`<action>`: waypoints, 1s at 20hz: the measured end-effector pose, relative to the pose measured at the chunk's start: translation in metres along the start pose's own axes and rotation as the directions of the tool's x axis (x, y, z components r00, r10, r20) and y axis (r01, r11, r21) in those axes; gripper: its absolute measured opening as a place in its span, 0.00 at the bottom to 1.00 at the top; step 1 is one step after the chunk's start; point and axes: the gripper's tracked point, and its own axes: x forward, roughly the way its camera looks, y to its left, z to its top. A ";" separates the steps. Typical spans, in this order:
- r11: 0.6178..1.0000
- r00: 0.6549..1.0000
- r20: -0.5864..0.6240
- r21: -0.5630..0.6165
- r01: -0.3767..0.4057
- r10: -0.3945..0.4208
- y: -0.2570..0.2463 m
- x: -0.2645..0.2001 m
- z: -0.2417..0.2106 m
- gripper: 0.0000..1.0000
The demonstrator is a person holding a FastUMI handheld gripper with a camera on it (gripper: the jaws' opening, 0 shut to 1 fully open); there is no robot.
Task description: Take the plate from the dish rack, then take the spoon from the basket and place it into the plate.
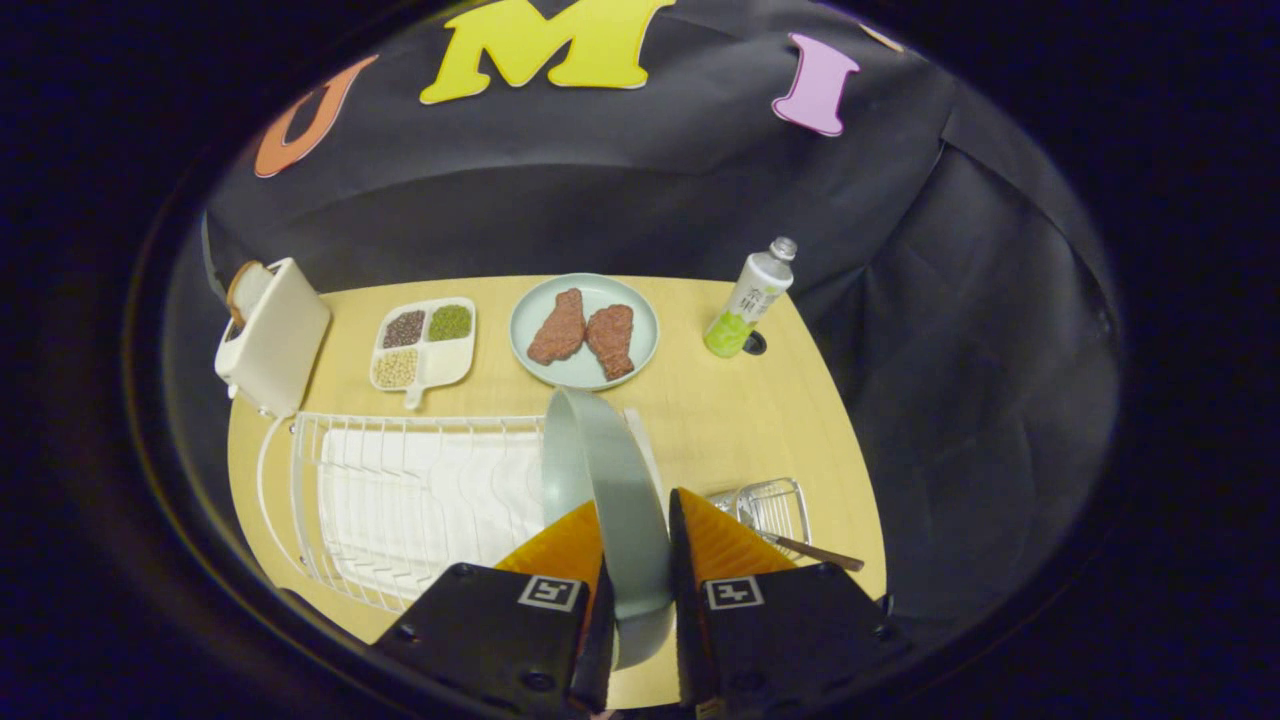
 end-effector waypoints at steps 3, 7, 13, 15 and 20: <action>0.996 0.996 0.043 0.029 -0.085 0.084 0.000 -0.026 -0.004 0.28; 0.955 0.956 0.062 0.065 -0.290 0.286 0.009 -0.061 -0.048 0.28; 0.898 0.903 0.059 0.092 -0.430 0.426 -0.003 -0.067 -0.146 0.27; 0.875 0.884 0.048 0.133 -0.466 0.464 -0.007 -0.059 -0.177 0.27; 0.809 0.828 -0.007 0.216 -0.547 0.561 -0.002 -0.023 -0.249 0.28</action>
